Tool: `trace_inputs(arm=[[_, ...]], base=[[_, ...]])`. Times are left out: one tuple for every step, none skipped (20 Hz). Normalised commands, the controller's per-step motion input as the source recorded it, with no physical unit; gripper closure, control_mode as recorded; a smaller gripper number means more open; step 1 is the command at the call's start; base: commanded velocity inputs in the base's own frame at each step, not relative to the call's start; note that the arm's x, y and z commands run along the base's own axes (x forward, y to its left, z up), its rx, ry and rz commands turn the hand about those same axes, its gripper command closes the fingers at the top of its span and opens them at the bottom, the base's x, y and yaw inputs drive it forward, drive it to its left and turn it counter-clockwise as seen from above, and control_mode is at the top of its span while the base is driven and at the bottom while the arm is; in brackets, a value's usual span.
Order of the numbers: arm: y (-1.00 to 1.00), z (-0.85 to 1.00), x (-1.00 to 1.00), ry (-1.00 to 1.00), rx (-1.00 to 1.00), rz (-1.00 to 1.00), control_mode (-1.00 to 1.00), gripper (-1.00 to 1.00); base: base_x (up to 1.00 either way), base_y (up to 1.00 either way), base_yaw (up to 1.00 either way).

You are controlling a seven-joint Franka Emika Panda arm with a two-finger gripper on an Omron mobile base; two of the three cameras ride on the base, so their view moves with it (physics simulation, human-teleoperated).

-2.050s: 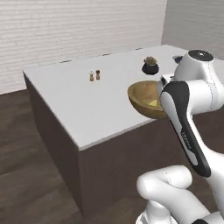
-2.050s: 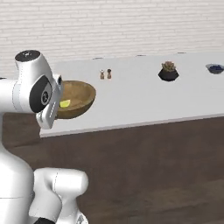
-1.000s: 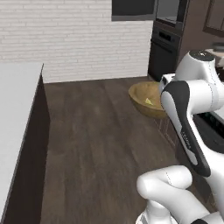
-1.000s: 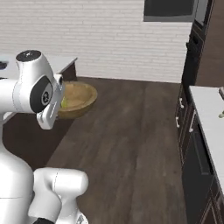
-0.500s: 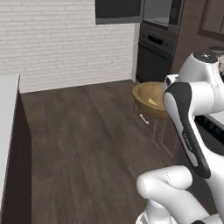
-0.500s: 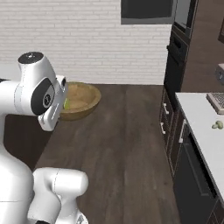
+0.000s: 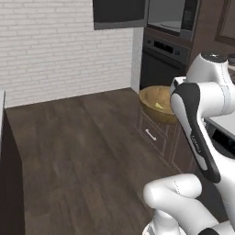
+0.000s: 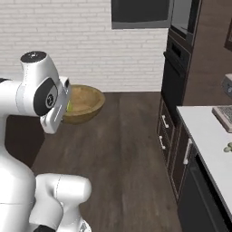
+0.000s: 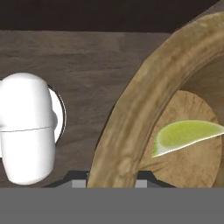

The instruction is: Pick the lemon wedge from the sink and place it in the bowl. Then pick the bowl and place it in the microwave. Then close the microwave door and press the start button.

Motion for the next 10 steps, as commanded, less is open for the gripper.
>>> trace_inputs(arm=[[0.0, 0.0, 0.0, 0.0, 0.0, 0.0, 1.0, 1.0], [0.0, 0.0, 0.0, 0.0, 0.0, 0.0, 1.0, 1.0], [0.0, 0.0, 0.0, 0.0, 0.0, 0.0, 1.0, 1.0], [0.0, 0.0, 0.0, 0.0, 0.0, 0.0, 1.0, 1.0], [0.0, 0.0, 0.0, 0.0, 0.0, 0.0, 1.0, 1.0], [0.0, 0.0, 0.0, 0.0, 0.0, 0.0, 1.0, 1.0], [0.0, 0.0, 0.0, 0.0, 0.0, 0.0, 1.0, 1.0], [0.0, 0.0, 0.0, 0.0, 0.0, 0.0, 1.0, 1.0], [0.0, 0.0, 0.0, 0.0, 0.0, 0.0, 1.0, 1.0], [0.0, 0.0, 0.0, 0.0, 0.0, 0.0, 1.0, 1.0]], base=[[0.51, 0.42, -0.2], [0.53, 0.46, -0.2], [0.53, 0.5, -0.2], [0.55, 0.5, -0.2], [0.47, 0.4, -0.19], [0.35, 0.29, -0.16], [0.35, 0.3, -0.16], [0.37, 0.38, -0.17], [0.35, 0.29, -0.17], [0.31, 0.22, -0.16]])
